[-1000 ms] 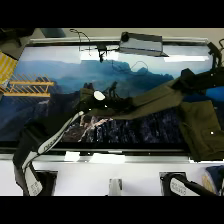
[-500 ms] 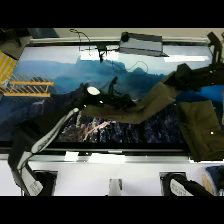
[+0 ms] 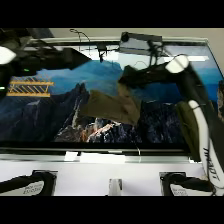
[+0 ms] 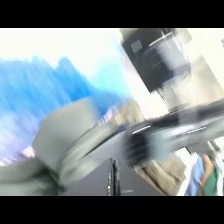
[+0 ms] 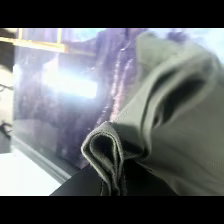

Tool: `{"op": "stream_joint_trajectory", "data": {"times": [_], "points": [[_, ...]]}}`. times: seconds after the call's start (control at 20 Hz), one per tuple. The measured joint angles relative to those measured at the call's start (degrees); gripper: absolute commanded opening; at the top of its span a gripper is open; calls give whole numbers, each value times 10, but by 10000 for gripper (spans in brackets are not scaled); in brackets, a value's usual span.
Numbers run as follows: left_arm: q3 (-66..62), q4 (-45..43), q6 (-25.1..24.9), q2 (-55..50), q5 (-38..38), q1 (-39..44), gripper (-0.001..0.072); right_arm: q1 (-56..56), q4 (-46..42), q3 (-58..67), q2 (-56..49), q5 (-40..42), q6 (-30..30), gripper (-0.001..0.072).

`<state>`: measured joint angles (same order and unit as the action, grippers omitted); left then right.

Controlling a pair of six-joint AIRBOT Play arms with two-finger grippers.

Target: Fold the shirts.

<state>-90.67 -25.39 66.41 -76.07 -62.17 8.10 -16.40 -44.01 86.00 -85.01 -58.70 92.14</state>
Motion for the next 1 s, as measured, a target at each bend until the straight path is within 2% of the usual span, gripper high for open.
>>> {"op": "stream_joint_trajectory", "data": {"times": [0.05, 0.1, 0.15, 0.2, 0.25, 0.35, 0.5, 0.6, 0.85, 0.95, 1.0], "points": [[0, -3, 4, 27, -4, -19, 33, -19, 15, 0, -23, 23, 4, 30], [0, -6, 6, 49, -9, -31, 33, -40, 31, 0, -48, 45, 6, 135], [0, -7, 9, 68, -14, -39, 33, -59, 45, 0, -70, 67, 9, 456], [0, -7, 11, 86, -16, -44, 33, -79, 59, 0, -92, 96, 11, 658], [0, -10, 14, 100, -19, -46, 33, -93, 70, 0, -109, 122, 14, 680], [0, -11, 16, 118, -24, -43, 33, -109, 85, 0, -132, 171, 20, 675], [0, -13, 17, 130, -36, -36, 33, -103, 89, 0, -136, 183, 29, 672], [1, -14, 17, 134, -40, -35, 33, -79, 54, 0, -122, 137, 32, 671], [1, -35, 17, 137, -44, -34, 33, 19, -142, -12, -74, -103, 27, 649], [1, -43, 17, 138, -45, -34, 33, 60, -190, -38, -62, -167, 18, 643], [1, -45, 18, 138, -45, -33, 33, 77, -205, -57, -60, -177, 16, 601]]}}
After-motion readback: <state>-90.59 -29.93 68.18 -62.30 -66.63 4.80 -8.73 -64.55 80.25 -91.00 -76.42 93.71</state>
